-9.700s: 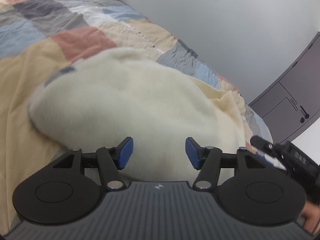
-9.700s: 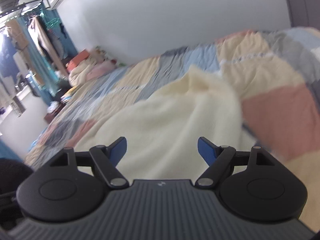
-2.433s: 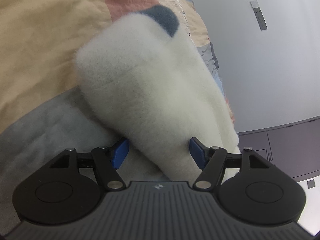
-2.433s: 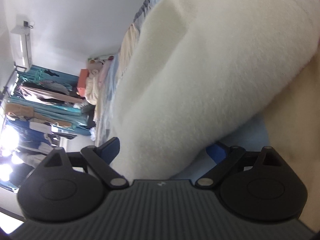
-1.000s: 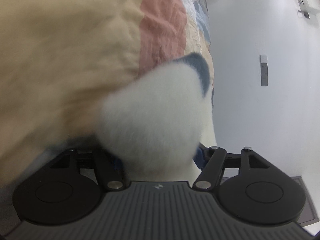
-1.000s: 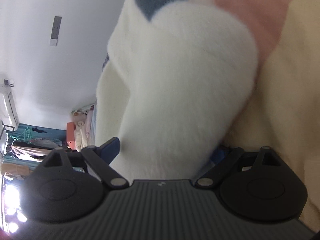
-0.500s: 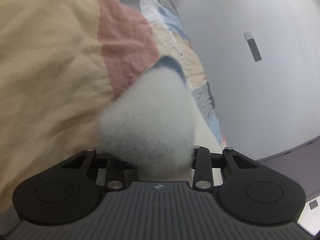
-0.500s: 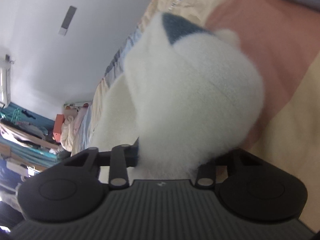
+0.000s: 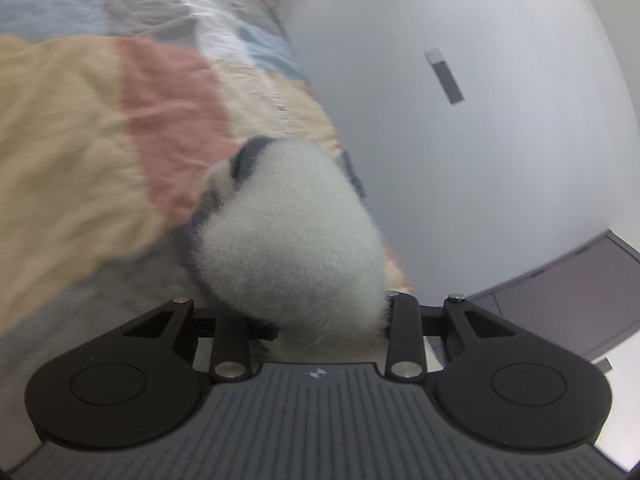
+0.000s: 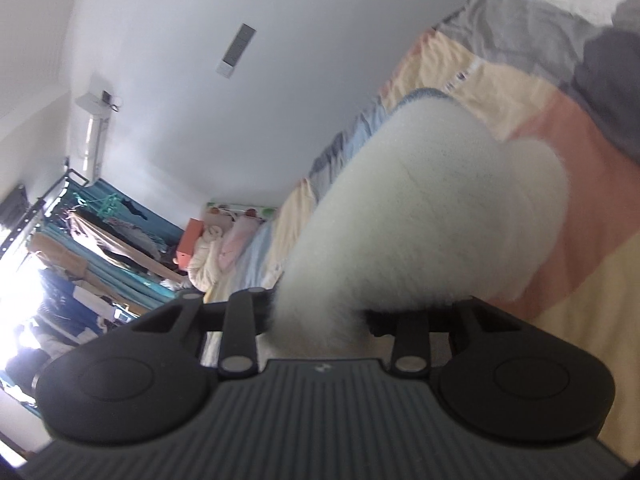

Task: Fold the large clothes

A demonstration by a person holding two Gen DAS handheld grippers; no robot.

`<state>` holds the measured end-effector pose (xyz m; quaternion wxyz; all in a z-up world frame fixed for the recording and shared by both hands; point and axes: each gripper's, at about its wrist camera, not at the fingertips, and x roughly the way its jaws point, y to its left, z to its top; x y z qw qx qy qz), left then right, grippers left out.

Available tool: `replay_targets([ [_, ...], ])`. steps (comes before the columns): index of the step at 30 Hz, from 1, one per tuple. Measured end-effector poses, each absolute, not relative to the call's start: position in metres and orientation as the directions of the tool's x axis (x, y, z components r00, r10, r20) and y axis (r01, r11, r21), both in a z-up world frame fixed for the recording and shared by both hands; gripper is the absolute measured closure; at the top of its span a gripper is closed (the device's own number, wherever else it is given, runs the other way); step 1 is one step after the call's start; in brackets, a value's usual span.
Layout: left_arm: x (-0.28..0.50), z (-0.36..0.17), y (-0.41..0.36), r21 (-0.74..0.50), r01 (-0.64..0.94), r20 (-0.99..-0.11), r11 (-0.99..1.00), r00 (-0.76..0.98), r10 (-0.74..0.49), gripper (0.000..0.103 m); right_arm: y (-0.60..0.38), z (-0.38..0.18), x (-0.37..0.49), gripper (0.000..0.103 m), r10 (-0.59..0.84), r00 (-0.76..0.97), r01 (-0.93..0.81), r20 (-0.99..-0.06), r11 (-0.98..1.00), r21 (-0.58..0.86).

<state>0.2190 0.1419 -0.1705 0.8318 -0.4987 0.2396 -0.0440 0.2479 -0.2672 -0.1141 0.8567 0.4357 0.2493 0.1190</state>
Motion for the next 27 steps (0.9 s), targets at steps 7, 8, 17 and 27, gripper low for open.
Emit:
replay_targets([
  [7,0.275,-0.112,0.086,-0.863,-0.066,-0.294,0.501,0.872,-0.391,0.064,-0.324,-0.064,0.265,0.064,0.405,0.884,-0.067,-0.232,0.602,0.796],
  [8,0.287,-0.105,0.078,-0.864,-0.05,-0.284,0.501,0.869,-0.404,0.064,-0.333,-0.059,0.27,0.064,0.401,0.891,-0.081,-0.214,0.603,0.794],
  [17,0.401,-0.063,-0.009,-0.822,0.062,-0.276,0.566,0.827,-0.491,0.064,-0.415,-0.032,0.334,0.064,0.376,0.917,-0.128,-0.135,0.597,0.792],
  [27,0.513,-0.133,-0.068,-0.764,0.072,-0.347,0.641,0.792,-0.503,0.064,-0.454,-0.094,0.41,0.064,0.332,0.927,-0.078,-0.175,0.627,0.775],
])
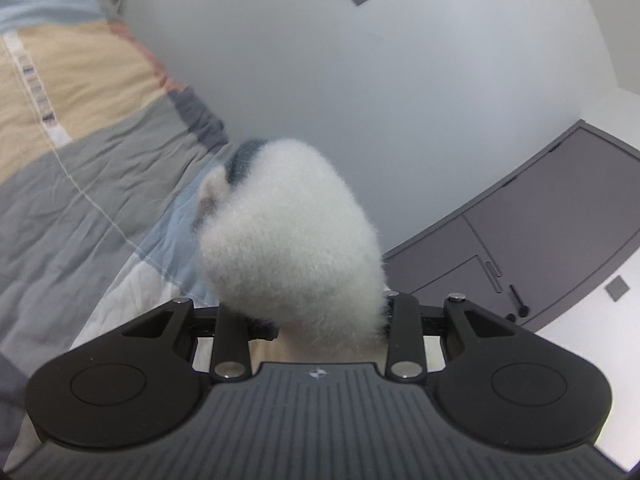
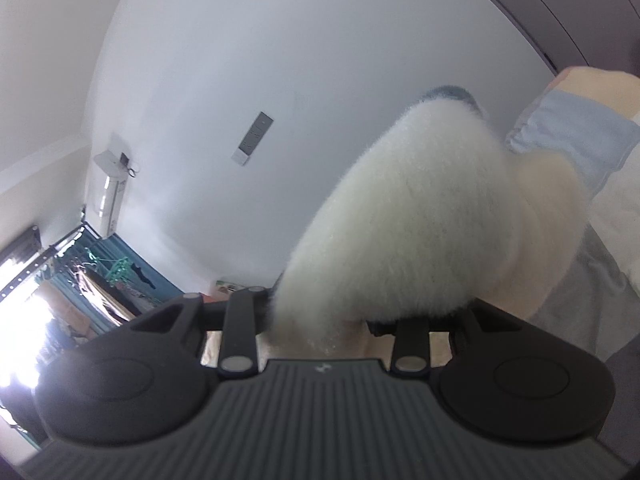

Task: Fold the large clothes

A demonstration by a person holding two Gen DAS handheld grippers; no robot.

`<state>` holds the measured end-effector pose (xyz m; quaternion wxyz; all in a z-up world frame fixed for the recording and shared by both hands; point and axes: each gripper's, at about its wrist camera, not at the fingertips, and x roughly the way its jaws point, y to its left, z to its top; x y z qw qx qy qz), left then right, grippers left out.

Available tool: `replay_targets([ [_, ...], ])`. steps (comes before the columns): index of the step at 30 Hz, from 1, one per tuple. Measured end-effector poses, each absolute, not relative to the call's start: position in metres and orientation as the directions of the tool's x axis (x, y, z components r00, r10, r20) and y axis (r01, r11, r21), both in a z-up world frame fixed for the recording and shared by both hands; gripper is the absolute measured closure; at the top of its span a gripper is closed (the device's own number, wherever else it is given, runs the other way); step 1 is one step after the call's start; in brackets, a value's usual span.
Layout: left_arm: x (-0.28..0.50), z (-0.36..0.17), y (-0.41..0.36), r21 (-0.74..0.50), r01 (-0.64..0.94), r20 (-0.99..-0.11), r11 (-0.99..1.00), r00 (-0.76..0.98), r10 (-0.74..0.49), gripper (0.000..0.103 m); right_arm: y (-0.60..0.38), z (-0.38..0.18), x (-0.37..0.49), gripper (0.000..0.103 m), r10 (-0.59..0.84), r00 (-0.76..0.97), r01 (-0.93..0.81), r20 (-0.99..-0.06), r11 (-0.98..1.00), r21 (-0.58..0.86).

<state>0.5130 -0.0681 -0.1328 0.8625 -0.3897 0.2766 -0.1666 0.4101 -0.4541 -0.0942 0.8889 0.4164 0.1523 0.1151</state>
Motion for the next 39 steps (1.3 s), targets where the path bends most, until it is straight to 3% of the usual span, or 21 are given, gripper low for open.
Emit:
replay_targets([
  [6,0.535,-0.208,-0.078,-0.748,0.013,-0.392,0.664,0.798,-0.457,0.064,-0.455,-0.164,0.428,0.064,0.343,0.893,0.016,-0.293,0.625,0.781],
  [11,0.518,-0.248,-0.072,-0.741,0.073,-0.341,0.668,0.815,-0.468,0.063,-0.456,-0.203,0.406,0.063,0.355,0.9,-0.01,-0.252,0.597,0.802],
  [19,0.486,-0.28,-0.067,-0.733,0.032,-0.39,0.679,0.798,-0.459,0.058,-0.451,-0.242,0.385,0.058,0.33,0.9,0.048,-0.286,0.577,0.815],
  [27,0.461,-0.245,-0.06,-0.641,-0.018,-0.541,0.768,0.721,-0.434,0.055,-0.444,-0.209,0.358,0.057,0.25,0.881,0.187,-0.402,0.595,0.782],
  [32,0.414,-0.206,-0.048,-0.544,0.013,-0.573,0.839,0.725,-0.383,0.054,-0.435,-0.176,0.304,0.057,0.147,0.857,0.261,-0.494,0.703,0.662],
  [39,0.34,-0.115,-0.055,-0.42,0.196,-0.516,0.886,0.751,-0.411,0.054,-0.418,-0.088,0.236,0.057,0.116,0.902,0.158,-0.416,0.808,0.567],
])
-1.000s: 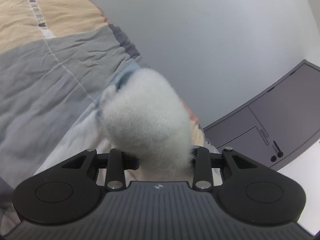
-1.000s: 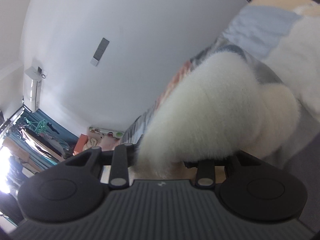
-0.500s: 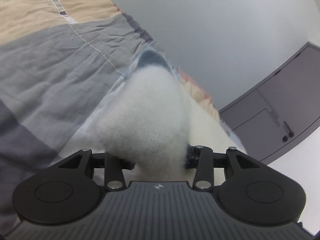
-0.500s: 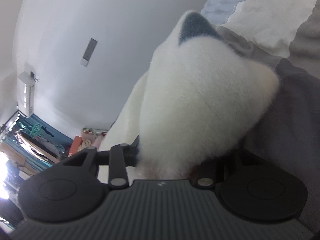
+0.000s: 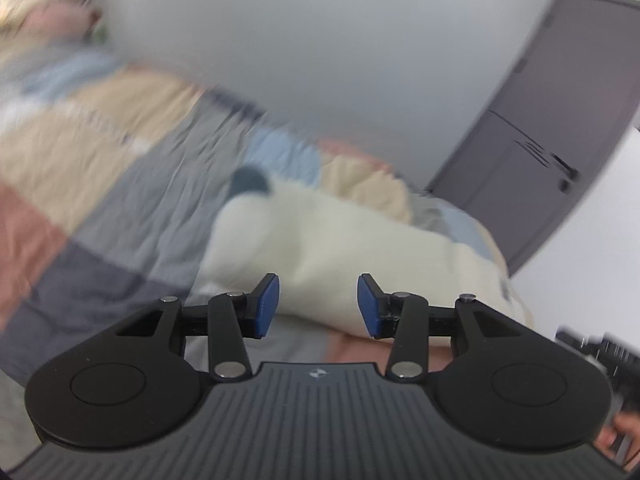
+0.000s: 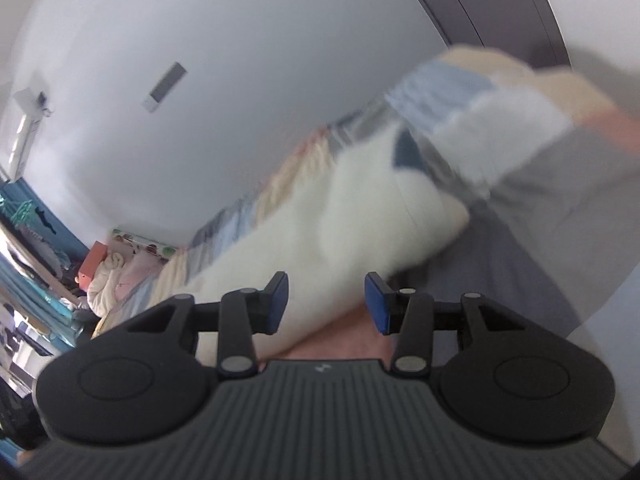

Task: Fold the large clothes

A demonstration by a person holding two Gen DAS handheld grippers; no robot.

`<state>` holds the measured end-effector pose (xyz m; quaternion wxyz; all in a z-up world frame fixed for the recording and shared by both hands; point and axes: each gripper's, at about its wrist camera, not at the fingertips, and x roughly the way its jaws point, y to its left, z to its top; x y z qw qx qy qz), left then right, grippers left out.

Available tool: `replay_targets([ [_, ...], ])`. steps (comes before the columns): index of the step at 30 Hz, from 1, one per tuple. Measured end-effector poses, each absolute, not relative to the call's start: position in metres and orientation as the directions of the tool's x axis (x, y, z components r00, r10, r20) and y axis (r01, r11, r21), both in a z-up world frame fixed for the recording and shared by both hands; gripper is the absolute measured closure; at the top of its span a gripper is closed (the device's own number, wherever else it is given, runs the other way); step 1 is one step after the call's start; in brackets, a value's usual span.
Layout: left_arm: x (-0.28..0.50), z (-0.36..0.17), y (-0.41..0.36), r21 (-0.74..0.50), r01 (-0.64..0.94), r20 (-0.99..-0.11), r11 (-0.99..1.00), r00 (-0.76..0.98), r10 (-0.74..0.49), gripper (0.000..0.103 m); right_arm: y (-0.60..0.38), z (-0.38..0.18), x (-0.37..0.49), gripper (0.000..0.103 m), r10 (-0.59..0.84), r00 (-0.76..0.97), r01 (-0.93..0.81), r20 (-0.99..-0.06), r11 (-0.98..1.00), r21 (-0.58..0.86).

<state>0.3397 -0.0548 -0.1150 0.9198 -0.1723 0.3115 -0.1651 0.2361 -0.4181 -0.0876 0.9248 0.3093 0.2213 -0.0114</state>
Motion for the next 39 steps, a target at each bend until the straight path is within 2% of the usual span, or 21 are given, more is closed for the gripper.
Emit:
replay_targets([
  [7,0.26,-0.028,-0.077,-0.292,0.368,-0.406,0.883,0.788,-0.463,0.053,-0.373,0.011,0.181,0.057,0.098,0.957,0.03,-0.274,0.903,0.428],
  [13,0.202,0.003,-0.09,-0.176,0.424,-0.36,0.889,0.813,-0.459,0.053,-0.337,0.049,0.133,0.057,0.102,0.974,-0.029,-0.2,0.94,0.34],
  [21,0.142,0.005,-0.081,-0.127,0.443,-0.328,0.888,0.826,-0.459,0.053,-0.309,0.042,0.095,0.057,0.11,0.956,-0.028,-0.273,0.957,0.289],
  [29,0.1,-0.008,-0.061,-0.156,0.434,-0.29,0.887,0.838,-0.462,0.053,-0.293,0.02,0.058,0.057,0.1,0.944,-0.006,-0.316,0.959,0.285],
  [39,0.077,-0.029,-0.062,-0.111,0.429,-0.299,0.897,0.846,-0.442,0.045,-0.275,-0.006,0.031,0.057,0.031,0.946,0.037,-0.324,0.979,0.201],
])
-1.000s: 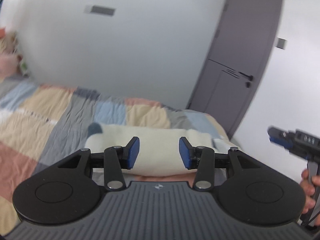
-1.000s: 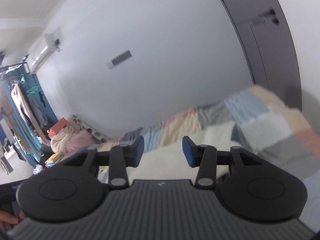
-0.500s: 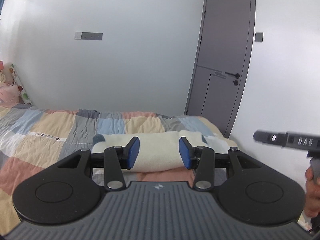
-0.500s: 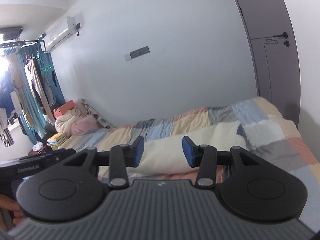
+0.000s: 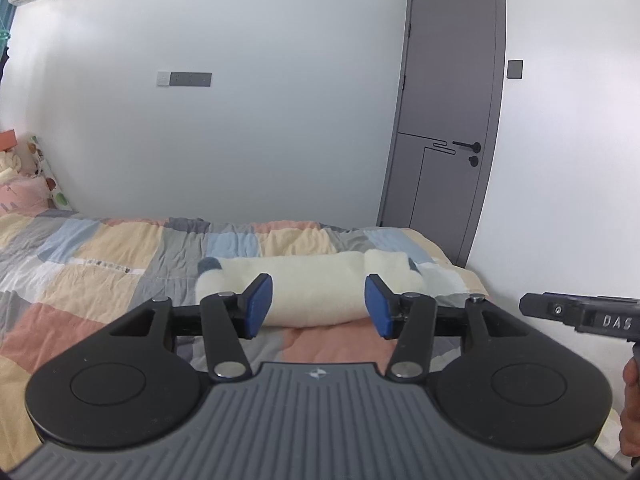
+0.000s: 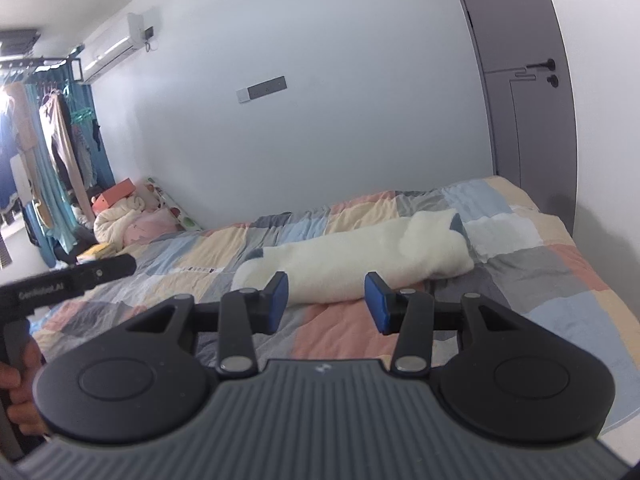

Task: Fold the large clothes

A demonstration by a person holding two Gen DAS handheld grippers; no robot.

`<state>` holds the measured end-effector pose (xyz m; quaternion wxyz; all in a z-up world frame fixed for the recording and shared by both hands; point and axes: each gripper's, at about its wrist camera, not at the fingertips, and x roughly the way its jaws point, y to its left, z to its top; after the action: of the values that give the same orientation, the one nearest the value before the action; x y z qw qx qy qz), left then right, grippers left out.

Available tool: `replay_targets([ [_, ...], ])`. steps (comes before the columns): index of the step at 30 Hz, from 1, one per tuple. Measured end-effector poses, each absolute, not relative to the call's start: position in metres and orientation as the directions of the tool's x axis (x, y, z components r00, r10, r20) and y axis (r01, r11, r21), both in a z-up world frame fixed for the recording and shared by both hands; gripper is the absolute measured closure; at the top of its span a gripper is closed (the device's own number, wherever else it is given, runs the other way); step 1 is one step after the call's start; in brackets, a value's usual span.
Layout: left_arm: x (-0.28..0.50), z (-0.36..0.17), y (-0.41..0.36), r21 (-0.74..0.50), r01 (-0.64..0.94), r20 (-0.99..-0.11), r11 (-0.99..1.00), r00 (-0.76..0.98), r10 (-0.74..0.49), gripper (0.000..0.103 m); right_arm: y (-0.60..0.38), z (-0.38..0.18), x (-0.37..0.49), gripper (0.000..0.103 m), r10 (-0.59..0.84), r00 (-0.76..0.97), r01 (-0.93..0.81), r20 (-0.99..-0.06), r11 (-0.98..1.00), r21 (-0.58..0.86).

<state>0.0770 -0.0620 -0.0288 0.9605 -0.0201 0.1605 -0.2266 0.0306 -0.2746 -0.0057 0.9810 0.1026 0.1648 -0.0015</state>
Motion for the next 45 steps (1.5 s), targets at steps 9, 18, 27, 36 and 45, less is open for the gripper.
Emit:
replay_targets([
  [9,0.079,-0.045,-0.064,-0.114,0.443,-0.318,0.889,0.832,-0.455,0.03,-0.274,-0.026,0.029,0.052,0.014,0.935,0.069,-0.354,0.973,0.218],
  [18,0.082,-0.048,-0.07,-0.08,0.432,-0.337,0.898,0.836,-0.432,0.001,-0.275,-0.029,0.03,0.039,-0.015,0.929,0.088,-0.37,0.979,0.183],
  [27,0.087,-0.053,-0.071,-0.08,0.41,-0.371,0.909,0.834,-0.409,0.0,-0.276,-0.026,0.03,0.0,-0.076,0.935,0.125,-0.346,0.984,0.123],
  [36,0.09,-0.057,-0.074,-0.062,0.378,-0.398,0.924,0.839,-0.371,0.0,-0.279,-0.032,0.034,0.0,-0.058,0.926,0.13,-0.374,0.977,0.171],
  [45,0.094,-0.062,-0.08,-0.042,0.366,-0.422,0.93,0.837,-0.348,0.0,-0.278,-0.037,0.036,0.0,-0.051,0.916,0.129,-0.397,0.976,0.173],
])
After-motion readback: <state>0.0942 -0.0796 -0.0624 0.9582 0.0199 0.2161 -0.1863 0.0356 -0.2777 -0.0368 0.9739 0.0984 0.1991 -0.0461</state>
